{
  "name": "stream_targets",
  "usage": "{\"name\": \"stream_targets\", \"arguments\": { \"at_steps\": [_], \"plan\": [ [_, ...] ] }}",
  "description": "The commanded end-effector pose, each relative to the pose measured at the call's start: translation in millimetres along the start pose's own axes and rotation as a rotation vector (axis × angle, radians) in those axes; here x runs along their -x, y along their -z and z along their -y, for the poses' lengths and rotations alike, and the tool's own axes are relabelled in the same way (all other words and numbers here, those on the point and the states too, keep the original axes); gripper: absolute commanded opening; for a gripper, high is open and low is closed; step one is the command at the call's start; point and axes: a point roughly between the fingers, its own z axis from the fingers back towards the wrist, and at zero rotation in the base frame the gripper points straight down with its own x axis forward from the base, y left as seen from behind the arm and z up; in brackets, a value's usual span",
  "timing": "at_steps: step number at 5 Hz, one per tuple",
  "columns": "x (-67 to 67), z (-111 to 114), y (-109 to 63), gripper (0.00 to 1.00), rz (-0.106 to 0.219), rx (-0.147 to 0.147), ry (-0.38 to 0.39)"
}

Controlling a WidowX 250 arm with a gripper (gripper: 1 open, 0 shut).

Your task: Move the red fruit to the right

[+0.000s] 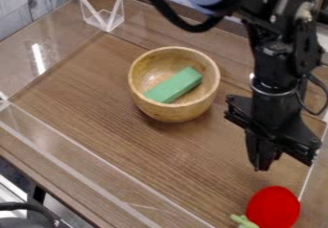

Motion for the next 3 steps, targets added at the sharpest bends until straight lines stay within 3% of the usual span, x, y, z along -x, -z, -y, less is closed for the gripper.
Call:
{"name": "stream_targets", "arguments": {
  "at_steps": [1, 2, 3],
  "plan": [
    [-12.1, 8, -3.0, 1.0, 0.029, 0.007, 0.026],
    [-9.4, 13, 6.5, 0.0, 0.019, 0.007, 0.037],
    [-7.2, 18, 12.9, 0.0, 0.012, 0.005, 0.046]
  ]
}}
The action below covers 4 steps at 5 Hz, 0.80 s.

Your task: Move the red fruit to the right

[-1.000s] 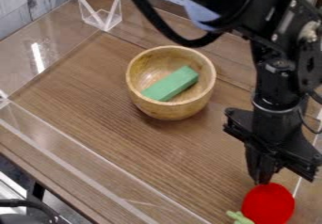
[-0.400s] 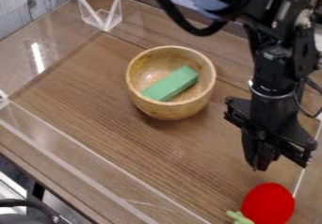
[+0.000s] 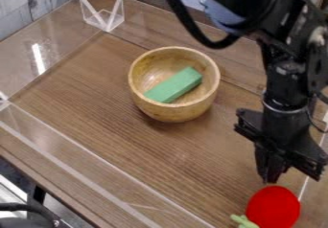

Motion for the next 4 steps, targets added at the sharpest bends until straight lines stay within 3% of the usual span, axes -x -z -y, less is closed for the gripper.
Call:
{"name": "stream_targets", "arguments": {
  "at_steps": [1, 2, 3, 4],
  "plan": [
    [-7.9, 1, -14.4, 0.0, 0.042, -0.004, 0.0],
    [-10.4, -1, -22.7, 0.0, 0.056, -0.014, -0.009],
    [-9.3, 12, -27.0, 1.0, 0.059, -0.015, -0.018],
    [-2.9, 14, -19.3, 0.0, 0.053, -0.006, 0.035]
  ]
}}
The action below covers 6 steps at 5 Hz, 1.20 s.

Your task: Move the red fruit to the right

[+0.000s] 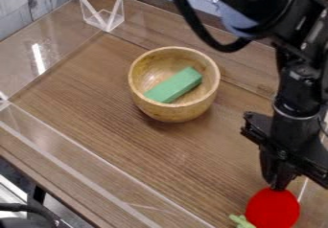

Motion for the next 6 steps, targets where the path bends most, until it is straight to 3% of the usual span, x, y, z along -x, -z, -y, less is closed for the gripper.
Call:
{"name": "stream_targets", "arguments": {
  "at_steps": [1, 3, 5, 6],
  "plan": [
    [-0.3, 4, -9.0, 1.0, 0.053, 0.023, 0.067],
    [0.9, 5, -5.6, 1.0, 0.048, 0.022, 0.142],
    [16.9, 10, -13.2, 1.0, 0.057, 0.011, 0.053],
    [19.1, 9, -3.6, 1.0, 0.043, 0.017, 0.08]
  ]
}}
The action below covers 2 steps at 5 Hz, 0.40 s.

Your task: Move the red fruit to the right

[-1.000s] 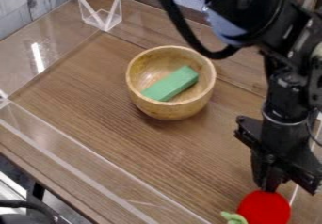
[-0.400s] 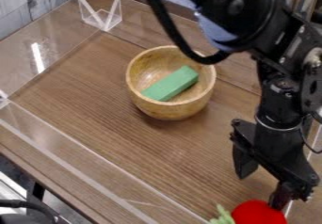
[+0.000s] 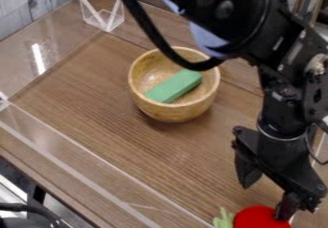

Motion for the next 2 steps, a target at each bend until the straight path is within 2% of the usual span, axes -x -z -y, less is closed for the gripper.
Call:
{"name": "stream_targets", "arguments": {
  "at_steps": [1, 2],
  "plan": [
    [-2.1, 0.2, 3.2, 1.0, 0.01, 0.011, 0.034],
    [-1.5, -2.3, 11.6, 1.0, -0.004, 0.015, 0.054]
  ]
}}
